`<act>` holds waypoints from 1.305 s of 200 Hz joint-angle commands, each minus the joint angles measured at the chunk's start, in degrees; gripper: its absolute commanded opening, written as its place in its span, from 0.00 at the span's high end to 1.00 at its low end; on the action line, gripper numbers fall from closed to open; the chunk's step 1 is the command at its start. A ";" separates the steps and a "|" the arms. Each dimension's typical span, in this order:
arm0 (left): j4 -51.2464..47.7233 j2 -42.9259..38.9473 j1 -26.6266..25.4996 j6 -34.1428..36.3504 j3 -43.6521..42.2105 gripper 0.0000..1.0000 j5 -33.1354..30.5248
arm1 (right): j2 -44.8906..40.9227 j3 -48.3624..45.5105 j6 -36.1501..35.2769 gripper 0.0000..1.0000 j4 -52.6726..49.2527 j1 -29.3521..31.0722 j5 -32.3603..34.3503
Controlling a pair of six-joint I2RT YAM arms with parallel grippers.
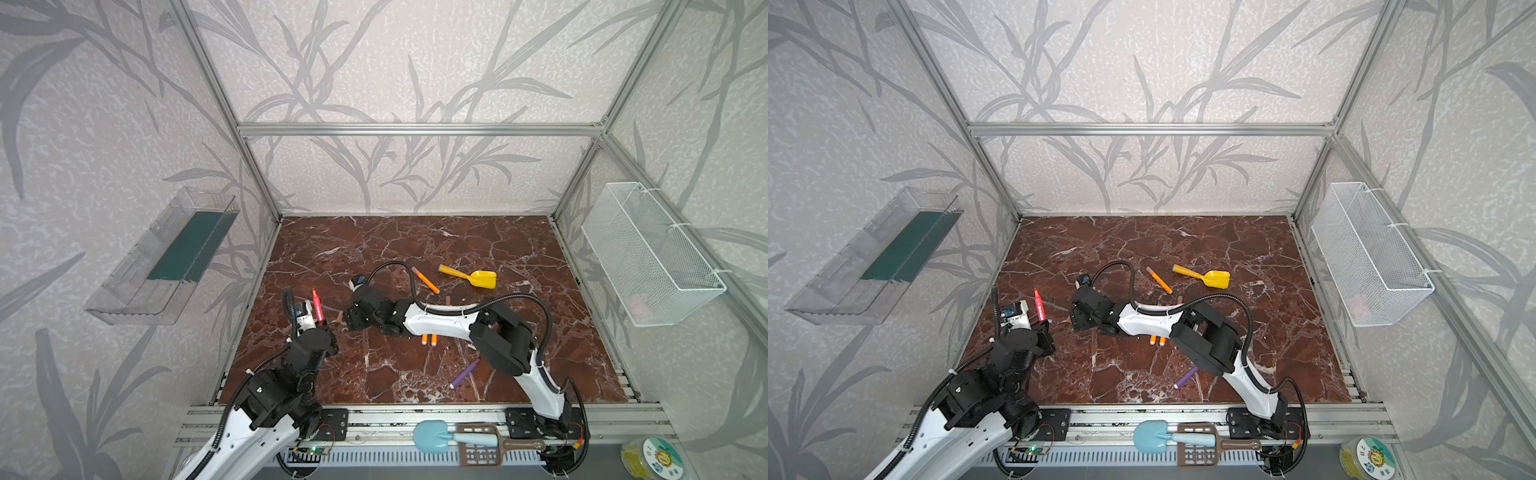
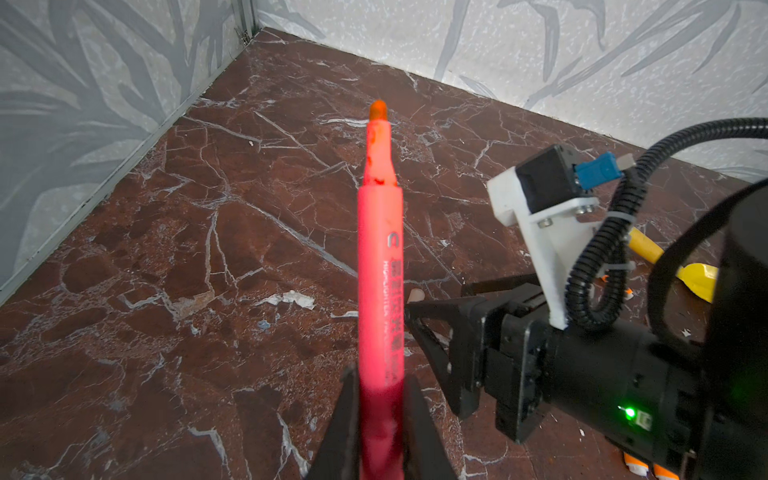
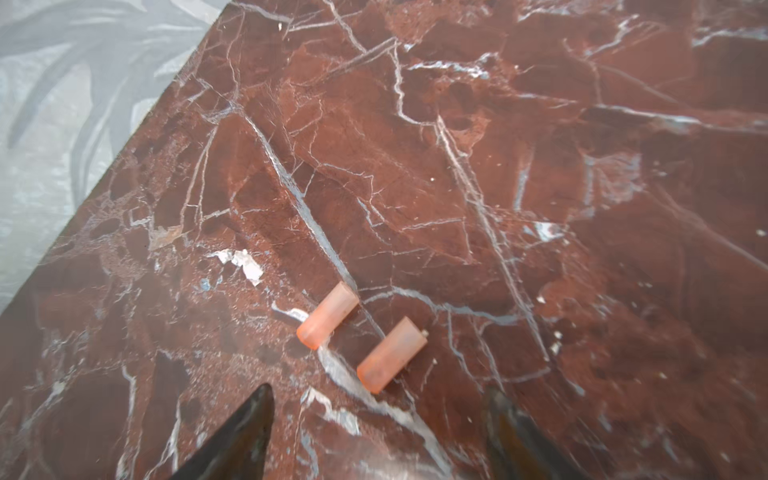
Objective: Insert the pens into the pen caps
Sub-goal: 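Lower the right gripper over the two pale pink caps on the table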
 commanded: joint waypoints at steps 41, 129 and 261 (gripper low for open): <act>-0.92 -0.31 0.14 -1.38 -1.61 1.00 -1.62 | 6.54 8.94 -2.41 0.28 -11.32 1.34 3.92; -0.20 -0.13 0.16 -1.08 -2.12 1.00 -1.29 | -1.98 -5.98 -1.43 0.37 -3.99 3.20 11.70; 0.47 -0.44 0.28 -0.47 -2.41 1.00 -0.47 | -3.94 -9.31 -0.52 0.26 6.07 3.20 9.63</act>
